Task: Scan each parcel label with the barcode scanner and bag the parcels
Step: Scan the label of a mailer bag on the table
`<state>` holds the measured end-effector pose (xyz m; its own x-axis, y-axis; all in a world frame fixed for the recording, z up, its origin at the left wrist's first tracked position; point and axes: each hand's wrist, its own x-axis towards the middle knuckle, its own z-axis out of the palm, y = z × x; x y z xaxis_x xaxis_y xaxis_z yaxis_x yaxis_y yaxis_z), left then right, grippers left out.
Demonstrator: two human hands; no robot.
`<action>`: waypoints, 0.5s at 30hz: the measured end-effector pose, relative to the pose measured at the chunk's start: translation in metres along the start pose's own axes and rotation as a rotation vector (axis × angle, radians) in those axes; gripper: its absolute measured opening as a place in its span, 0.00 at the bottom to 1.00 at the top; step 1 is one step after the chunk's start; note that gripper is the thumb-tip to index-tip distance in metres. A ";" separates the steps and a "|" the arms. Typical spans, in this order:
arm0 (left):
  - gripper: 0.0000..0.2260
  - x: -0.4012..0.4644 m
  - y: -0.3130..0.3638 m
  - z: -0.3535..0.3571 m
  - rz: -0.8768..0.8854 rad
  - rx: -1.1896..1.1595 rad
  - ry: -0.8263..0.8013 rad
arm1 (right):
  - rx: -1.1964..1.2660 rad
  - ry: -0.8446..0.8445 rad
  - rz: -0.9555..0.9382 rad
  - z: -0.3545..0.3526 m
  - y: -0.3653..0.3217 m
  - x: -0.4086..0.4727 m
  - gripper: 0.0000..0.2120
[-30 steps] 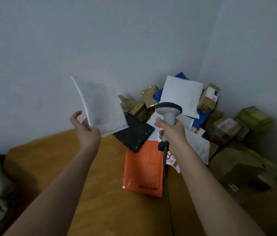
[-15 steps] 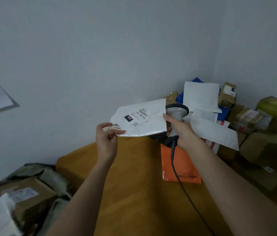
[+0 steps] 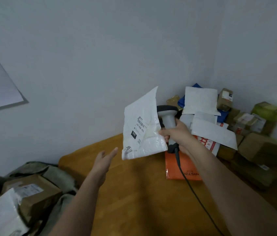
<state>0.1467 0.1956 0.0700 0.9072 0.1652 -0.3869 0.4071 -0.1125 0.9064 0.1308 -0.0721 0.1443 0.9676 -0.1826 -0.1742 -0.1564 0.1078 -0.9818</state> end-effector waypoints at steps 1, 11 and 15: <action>0.44 0.000 -0.001 -0.002 -0.010 -0.038 0.002 | -0.025 -0.057 0.006 -0.002 -0.004 -0.001 0.19; 0.14 -0.013 0.019 -0.005 -0.096 -0.403 -0.136 | -0.222 -0.207 0.002 -0.012 -0.030 0.009 0.20; 0.14 -0.005 0.021 0.006 -0.011 -0.531 0.081 | -0.300 0.037 0.024 -0.008 -0.035 0.013 0.15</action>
<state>0.1516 0.1866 0.0901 0.8834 0.2408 -0.4020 0.2880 0.3976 0.8712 0.1468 -0.0863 0.1761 0.9559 -0.2198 -0.1949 -0.2361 -0.1800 -0.9549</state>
